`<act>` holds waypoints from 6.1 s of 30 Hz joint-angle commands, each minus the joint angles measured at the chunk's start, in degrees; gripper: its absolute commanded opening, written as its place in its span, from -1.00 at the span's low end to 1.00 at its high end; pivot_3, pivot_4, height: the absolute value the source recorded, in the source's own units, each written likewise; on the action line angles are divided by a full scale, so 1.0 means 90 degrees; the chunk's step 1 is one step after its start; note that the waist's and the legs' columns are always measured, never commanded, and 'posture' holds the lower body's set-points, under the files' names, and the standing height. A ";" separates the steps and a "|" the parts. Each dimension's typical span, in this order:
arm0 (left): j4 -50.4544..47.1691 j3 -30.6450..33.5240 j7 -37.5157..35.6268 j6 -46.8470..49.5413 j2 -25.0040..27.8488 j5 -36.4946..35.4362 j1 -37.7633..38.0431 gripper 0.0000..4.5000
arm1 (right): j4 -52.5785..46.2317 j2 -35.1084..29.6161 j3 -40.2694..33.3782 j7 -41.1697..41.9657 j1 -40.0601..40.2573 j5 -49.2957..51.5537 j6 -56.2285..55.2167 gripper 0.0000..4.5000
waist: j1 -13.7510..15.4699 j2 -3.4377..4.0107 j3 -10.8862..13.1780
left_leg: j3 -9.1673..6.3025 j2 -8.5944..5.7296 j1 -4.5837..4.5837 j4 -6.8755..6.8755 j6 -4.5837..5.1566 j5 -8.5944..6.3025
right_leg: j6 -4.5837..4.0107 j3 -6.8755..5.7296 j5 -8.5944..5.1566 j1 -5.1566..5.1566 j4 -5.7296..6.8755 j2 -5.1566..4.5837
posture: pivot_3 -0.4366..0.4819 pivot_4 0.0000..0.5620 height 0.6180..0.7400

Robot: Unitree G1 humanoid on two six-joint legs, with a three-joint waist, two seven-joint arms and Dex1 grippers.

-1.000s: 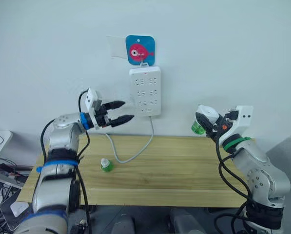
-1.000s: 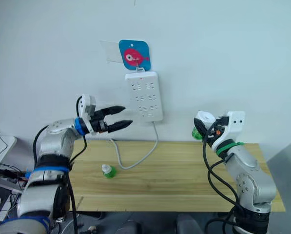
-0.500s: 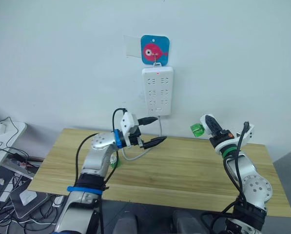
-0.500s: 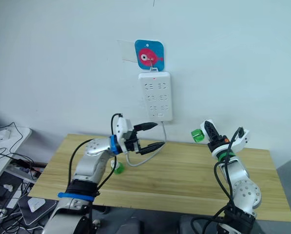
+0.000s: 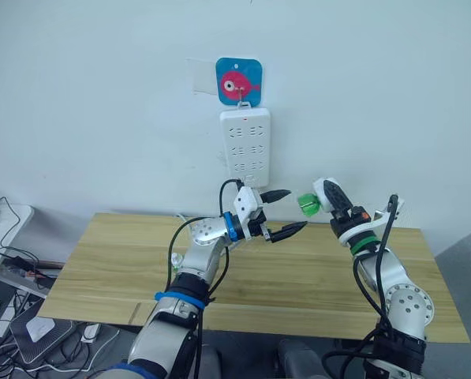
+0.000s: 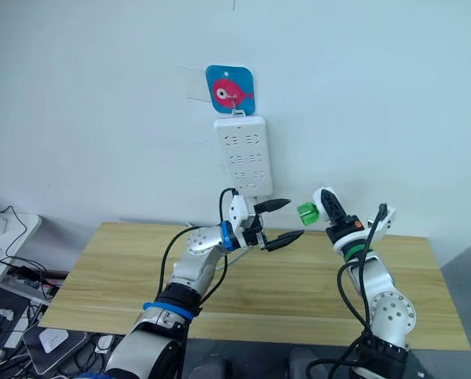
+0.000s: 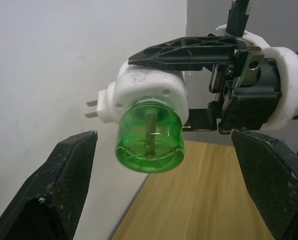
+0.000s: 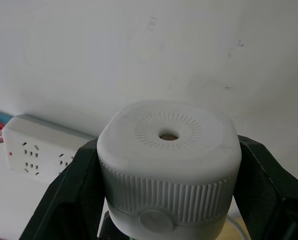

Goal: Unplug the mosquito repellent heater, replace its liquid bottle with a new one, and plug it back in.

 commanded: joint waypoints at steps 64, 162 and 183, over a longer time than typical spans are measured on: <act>0.1499 -0.0393 -0.2344 -0.3044 0.0849 0.0228 -0.0625 -0.01 | 0.1941 -0.4678 0.1681 0.1024 -0.0768 0.3740 0.3754 0.99 | -0.0027 -0.0001 0.0000 | 0.0001 -0.0004 -0.0001 0.0007 0.0003 0.0001 | 0.0003 0.0002 0.0001 0.0009 -0.0007 0.0001 | 0.01 -0.70 1.00; -0.1171 -0.0706 -0.1864 0.6737 0.1761 -0.3280 -0.0993 0.00 | 0.1596 -0.5309 0.1637 0.2519 -0.0822 0.2868 0.4462 0.35 | 0.0074 -0.0003 0.0005 | -0.0011 0.0002 -0.0001 0.0005 0.0007 0.0000 | 0.0033 -0.0013 -0.0017 0.0008 -0.0008 0.0007 | 0.03 -0.62 1.00; -0.0520 -0.0385 -0.2206 0.7527 0.1869 -0.2507 -0.1469 0.99 | 0.1733 -0.5248 0.1448 0.2751 -0.0828 0.2542 0.4348 0.35 | -0.0041 -0.0003 0.0026 | -0.0004 0.0001 -0.0001 0.0002 0.0005 0.0001 | 0.0035 -0.0004 -0.0020 0.0005 -0.0012 0.0006 | -0.04 -0.62 1.00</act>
